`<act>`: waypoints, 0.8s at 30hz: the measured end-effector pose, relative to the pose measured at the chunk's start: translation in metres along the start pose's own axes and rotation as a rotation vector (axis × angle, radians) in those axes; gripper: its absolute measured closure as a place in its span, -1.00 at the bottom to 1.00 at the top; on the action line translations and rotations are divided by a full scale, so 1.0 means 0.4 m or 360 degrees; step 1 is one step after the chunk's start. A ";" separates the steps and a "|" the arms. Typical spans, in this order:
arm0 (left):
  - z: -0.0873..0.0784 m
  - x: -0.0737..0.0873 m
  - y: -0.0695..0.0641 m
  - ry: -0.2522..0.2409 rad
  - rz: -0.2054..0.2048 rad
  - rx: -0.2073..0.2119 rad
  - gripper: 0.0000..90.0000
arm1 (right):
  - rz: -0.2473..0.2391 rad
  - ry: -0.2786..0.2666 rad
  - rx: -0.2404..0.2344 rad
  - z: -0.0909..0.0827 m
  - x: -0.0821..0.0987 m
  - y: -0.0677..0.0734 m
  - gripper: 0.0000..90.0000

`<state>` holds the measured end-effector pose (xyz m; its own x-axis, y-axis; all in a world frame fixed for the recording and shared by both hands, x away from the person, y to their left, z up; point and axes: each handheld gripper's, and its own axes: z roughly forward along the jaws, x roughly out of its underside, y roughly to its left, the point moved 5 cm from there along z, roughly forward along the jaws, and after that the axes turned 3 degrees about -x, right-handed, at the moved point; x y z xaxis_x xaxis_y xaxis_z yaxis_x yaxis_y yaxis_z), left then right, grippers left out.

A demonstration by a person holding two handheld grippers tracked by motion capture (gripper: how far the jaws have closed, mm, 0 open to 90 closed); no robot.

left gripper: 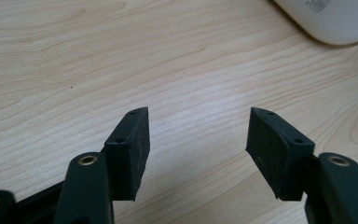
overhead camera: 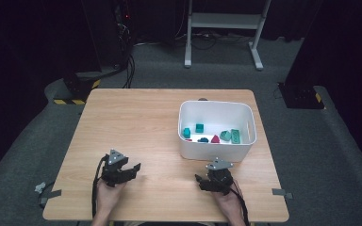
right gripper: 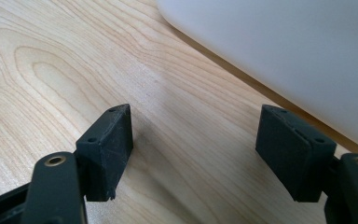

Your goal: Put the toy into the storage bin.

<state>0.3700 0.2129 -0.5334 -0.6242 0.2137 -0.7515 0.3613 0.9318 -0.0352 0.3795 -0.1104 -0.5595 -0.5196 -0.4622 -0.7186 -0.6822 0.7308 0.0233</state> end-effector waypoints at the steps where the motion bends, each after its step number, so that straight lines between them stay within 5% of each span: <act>1: 0.005 0.008 -0.002 0.0006 0.0004 -0.0006 -0.13 | 0.0000 0.0000 0.0000 0.000 0.000 0.000 -0.39; 18: 0.043 0.051 0.005 -0.0013 0.0013 -0.0152 -0.15 | 0.0000 0.0000 0.0000 0.000 0.000 0.000 -0.39; 24: 0.050 0.049 -0.006 0.0011 0.0010 -0.0153 -0.39 | -0.0001 0.0000 0.0000 0.000 0.000 0.000 -0.39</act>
<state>0.3705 0.2091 -0.5613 -0.6269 0.2210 -0.7471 0.2970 0.9543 0.0331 0.3795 -0.1105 -0.5596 -0.5191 -0.4627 -0.7187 -0.6825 0.7305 0.0227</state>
